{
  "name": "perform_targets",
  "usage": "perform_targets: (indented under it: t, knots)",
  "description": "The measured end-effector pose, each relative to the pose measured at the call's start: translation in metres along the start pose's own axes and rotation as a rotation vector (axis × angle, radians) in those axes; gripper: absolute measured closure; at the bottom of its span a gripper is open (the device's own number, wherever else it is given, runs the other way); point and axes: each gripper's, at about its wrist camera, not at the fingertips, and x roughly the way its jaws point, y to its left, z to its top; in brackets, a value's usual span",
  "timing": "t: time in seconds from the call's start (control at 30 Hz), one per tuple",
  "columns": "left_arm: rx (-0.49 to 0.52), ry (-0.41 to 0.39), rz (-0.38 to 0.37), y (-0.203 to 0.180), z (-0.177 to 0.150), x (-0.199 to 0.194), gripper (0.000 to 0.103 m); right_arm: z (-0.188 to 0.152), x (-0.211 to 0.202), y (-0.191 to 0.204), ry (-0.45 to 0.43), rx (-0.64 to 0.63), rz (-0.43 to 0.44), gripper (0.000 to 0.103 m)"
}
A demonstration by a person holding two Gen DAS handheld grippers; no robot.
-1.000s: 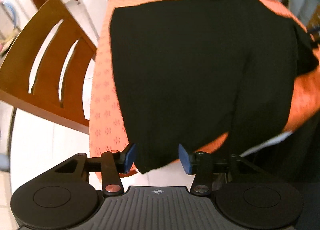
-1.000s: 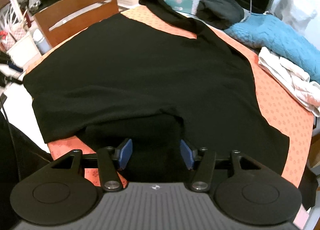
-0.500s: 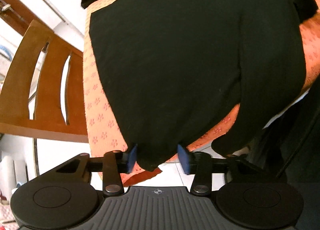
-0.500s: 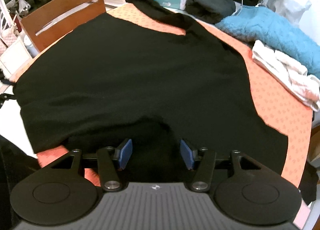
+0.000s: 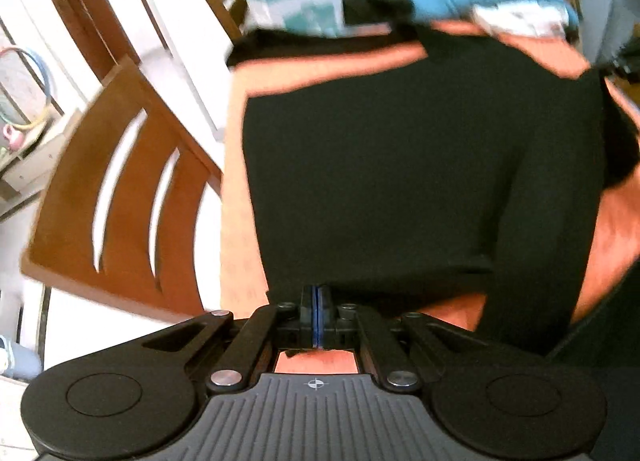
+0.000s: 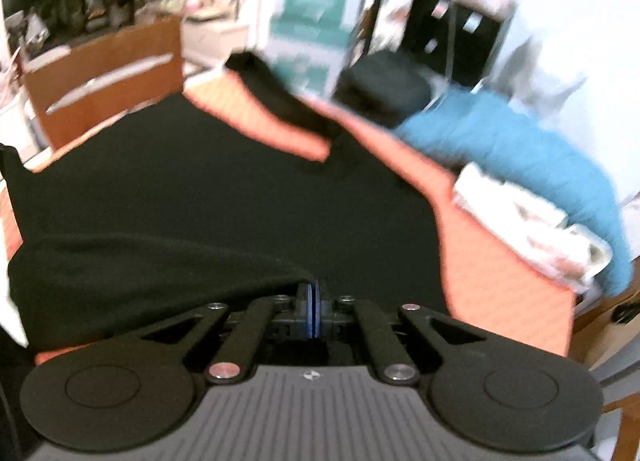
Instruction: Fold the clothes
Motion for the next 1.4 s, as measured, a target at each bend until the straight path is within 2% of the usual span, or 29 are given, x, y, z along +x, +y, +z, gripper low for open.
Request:
perform_targets:
  t: [0.17,0.47,0.63,0.87,1.07,1.13,1.2,1.27,1.33,1.4]
  knots:
    - [-0.059,-0.038,0.017,0.024,0.046,0.014,0.1,0.023,-0.007,-0.021,-0.096,0.003,-0.095,0.101]
    - [-0.116,-0.104,0.018,0.057,0.137,0.058,0.1,0.069,0.033,-0.056,-0.151,-0.033,-0.193,0.101]
    - [-0.127,-0.086,0.039,0.074,0.177,0.1,0.101,0.093,0.075,-0.07,-0.13,-0.053,-0.208,0.101]
    - [-0.172,-0.042,0.026,0.101,0.206,0.157,0.101,0.111,0.141,-0.084,-0.057,-0.075,-0.196,0.101]
    - [-0.064,0.014,-0.094,0.093,0.201,0.186,0.096,0.108,0.186,-0.097,0.032,-0.063,-0.161,0.101]
    - [-0.029,0.038,-0.111,0.09,0.198,0.199,0.083,0.102,0.194,-0.099,0.052,-0.052,-0.155,0.101]
    - [0.009,0.061,-0.116,0.085,0.193,0.211,0.075,0.097,0.2,-0.101,0.068,-0.042,-0.15,0.101]
    - [0.044,0.068,-0.114,0.081,0.19,0.218,0.062,0.094,0.203,-0.104,0.078,-0.034,-0.145,0.101]
    - [0.066,0.063,-0.113,0.079,0.187,0.223,0.04,0.093,0.204,-0.105,0.081,-0.029,-0.142,0.101]
    - [0.07,0.057,-0.117,0.079,0.187,0.227,0.038,0.093,0.204,-0.106,0.084,-0.027,-0.141,0.101]
